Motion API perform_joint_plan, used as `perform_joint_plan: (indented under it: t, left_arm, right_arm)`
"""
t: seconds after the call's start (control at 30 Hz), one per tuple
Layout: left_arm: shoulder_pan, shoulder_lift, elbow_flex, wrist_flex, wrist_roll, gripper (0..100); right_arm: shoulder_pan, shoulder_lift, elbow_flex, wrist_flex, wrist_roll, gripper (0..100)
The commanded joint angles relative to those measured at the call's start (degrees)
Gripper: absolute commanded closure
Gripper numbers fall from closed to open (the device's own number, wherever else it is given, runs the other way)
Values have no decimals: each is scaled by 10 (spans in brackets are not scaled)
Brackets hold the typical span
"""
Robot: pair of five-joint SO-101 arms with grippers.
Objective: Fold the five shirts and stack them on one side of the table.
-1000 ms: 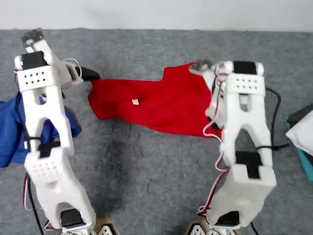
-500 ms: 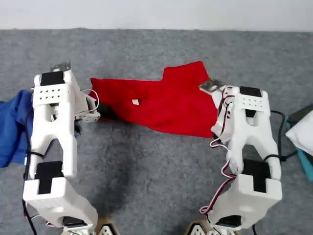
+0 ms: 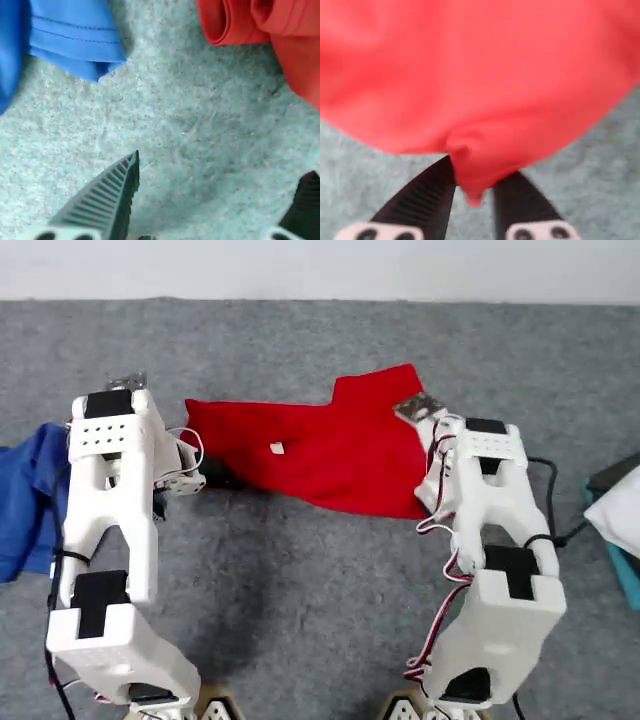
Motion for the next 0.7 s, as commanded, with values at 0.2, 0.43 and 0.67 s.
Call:
perform_joint_plan:
  t: [0.2,0.43,0.67]
  left_arm:
    - [0,-30,33,16,-7,548]
    - [-1,-39,30,16,-38,548]
    - [-15,-107,31,16,-149,548]
  right_arm:
    - [-3,-7,-73,102,21,989]
    - [59,-7,-72,225,127,989]
    - [217,-7,-71,276,229,989]
